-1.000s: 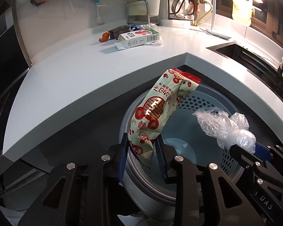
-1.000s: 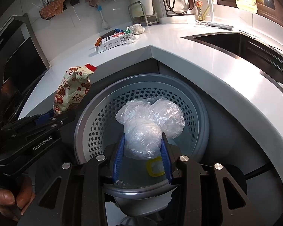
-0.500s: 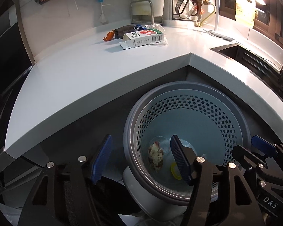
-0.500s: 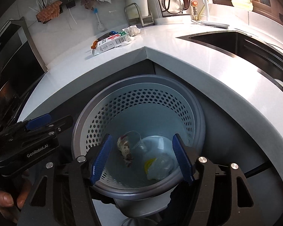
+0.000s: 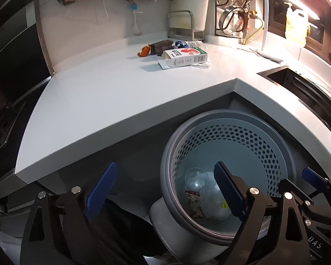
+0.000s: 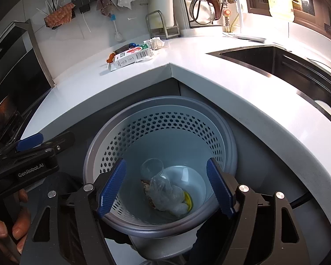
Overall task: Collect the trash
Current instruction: 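Move both tools back toward the remaining trash on the counter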
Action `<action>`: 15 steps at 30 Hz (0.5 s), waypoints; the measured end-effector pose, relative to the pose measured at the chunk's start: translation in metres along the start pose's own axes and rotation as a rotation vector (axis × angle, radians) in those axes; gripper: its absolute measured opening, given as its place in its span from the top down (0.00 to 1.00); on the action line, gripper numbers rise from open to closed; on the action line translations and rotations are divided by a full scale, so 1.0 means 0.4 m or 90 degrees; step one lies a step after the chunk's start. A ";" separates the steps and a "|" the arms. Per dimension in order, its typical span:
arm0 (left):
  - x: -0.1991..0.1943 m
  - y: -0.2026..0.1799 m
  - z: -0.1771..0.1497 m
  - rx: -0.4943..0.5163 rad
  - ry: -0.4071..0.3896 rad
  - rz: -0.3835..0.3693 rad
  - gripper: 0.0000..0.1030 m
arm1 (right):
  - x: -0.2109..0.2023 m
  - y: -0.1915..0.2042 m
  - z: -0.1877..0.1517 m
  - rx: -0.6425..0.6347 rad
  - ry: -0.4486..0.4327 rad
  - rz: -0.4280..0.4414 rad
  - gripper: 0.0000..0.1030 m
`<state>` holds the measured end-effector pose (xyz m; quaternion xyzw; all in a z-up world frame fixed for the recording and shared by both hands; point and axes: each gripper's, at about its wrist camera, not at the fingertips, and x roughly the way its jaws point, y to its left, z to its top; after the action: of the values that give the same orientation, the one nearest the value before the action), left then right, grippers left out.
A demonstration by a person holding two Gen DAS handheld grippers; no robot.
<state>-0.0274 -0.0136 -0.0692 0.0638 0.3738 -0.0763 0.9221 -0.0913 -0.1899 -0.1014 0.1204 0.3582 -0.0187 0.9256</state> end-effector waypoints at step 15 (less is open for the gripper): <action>-0.029 0.082 0.133 -0.039 -0.087 0.047 0.06 | -0.005 0.026 0.142 -0.039 -0.055 0.009 0.20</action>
<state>0.0069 0.0104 -0.0212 0.0438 0.3094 -0.0350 0.9493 -0.0542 -0.1934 -0.0573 0.0938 0.3175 -0.0069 0.9436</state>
